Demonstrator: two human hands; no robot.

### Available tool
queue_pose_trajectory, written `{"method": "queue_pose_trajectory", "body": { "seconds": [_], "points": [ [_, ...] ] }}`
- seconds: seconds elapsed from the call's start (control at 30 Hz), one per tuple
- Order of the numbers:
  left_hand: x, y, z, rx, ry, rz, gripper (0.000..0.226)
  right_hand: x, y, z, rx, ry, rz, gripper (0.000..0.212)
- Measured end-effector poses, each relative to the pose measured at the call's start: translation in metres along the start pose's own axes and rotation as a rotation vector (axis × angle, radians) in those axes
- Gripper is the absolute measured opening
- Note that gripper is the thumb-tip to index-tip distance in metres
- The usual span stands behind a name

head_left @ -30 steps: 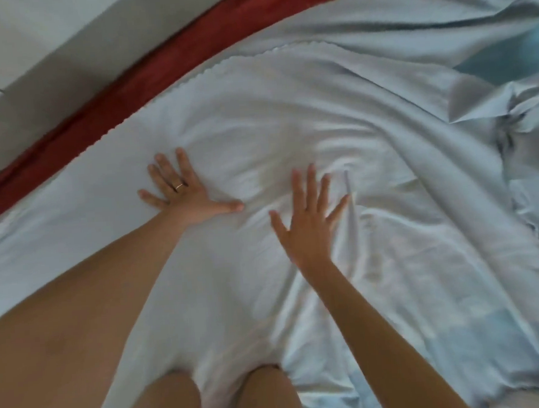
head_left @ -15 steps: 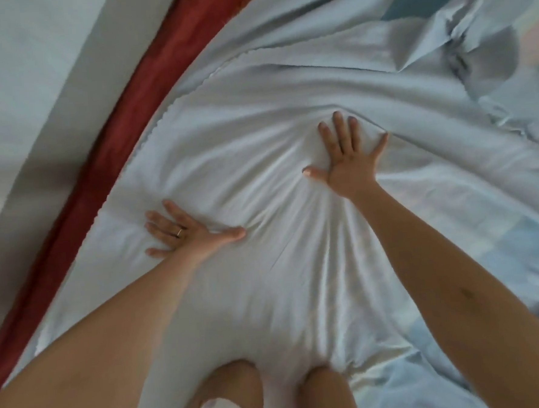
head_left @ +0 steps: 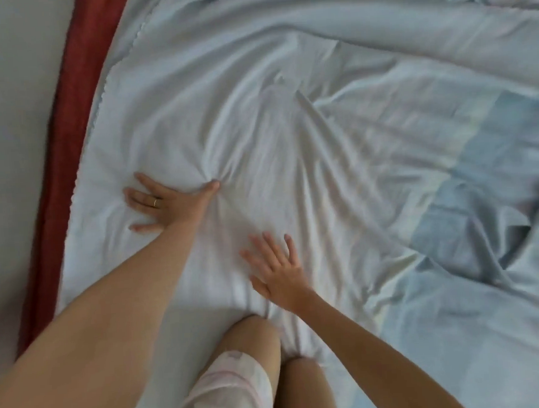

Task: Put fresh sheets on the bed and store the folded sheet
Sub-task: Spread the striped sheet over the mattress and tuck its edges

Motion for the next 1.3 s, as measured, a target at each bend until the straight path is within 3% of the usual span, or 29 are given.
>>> {"method": "queue_pose_trajectory", "body": {
  "seconds": [0.1,0.2,0.27,0.37,0.43,0.5,0.57,0.63,0.7,0.77,0.87,1.0,1.1,1.2,1.3],
  "points": [
    [0.001,-0.02,0.016,-0.1,-0.133,0.064,0.115,-0.026,-0.142,0.034,0.262,-0.144,-0.095,0.056],
    [-0.02,-0.066,0.053,-0.134,-0.111,0.269,0.075,-0.13,-0.19,0.017,0.329,-0.179,0.064,0.059],
    [-0.031,-0.115,0.096,-0.072,0.038,0.541,0.07,-0.222,-0.194,-0.02,0.235,-0.209,0.396,0.063],
    [-0.022,-0.189,0.163,0.083,0.352,0.9,0.078,-0.327,-0.215,-0.072,0.106,-0.105,1.106,0.068],
    [-0.013,-0.228,0.198,0.149,0.564,1.081,0.085,-0.35,-0.226,-0.09,0.05,0.031,1.284,0.067],
    [-0.012,-0.26,0.225,0.19,0.682,1.192,0.089,-0.345,-0.236,-0.103,-0.092,0.065,1.23,0.066],
    [-0.021,-0.268,0.238,0.172,0.736,1.166,0.094,-0.315,-0.24,-0.097,-0.15,0.068,1.046,0.068],
    [-0.03,-0.262,0.24,0.175,0.762,1.083,0.103,-0.27,-0.238,-0.07,0.004,0.076,0.778,0.067],
    [-0.053,-0.273,0.248,0.189,0.771,1.083,0.117,-0.267,-0.273,-0.052,0.23,-0.031,0.718,0.067],
    [-0.081,-0.28,0.251,0.143,0.777,1.092,0.126,-0.311,-0.321,-0.052,0.304,-0.041,0.927,0.065],
    [-0.122,-0.288,0.255,0.063,0.774,1.103,0.128,-0.373,-0.364,-0.069,0.25,0.092,1.301,0.074],
    [-0.154,-0.299,0.263,0.027,0.739,1.123,0.121,-0.394,-0.34,-0.098,-0.091,0.057,1.47,0.074],
    [-0.171,-0.311,0.259,0.011,0.562,1.154,0.118,-0.402,-0.347,-0.105,-0.445,0.319,1.597,0.071],
    [-0.204,-0.324,0.234,-0.151,0.219,1.248,0.08,-0.413,-0.357,-0.099,-0.417,0.398,1.609,0.058],
    [-0.228,-0.343,0.232,-0.204,0.183,1.498,0.024,-0.414,-0.356,-0.087,-0.45,0.414,1.596,0.052]
  ]
}}
Point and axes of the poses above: each hand's wrist, its own y-axis towards the middle knuckle, its own z-axis out of the palm, x = y × z, the point moved 7 cm from there along y, towards the middle knuckle, and after that the axes turned 9 degrees about -z, right-handed, at the moved point
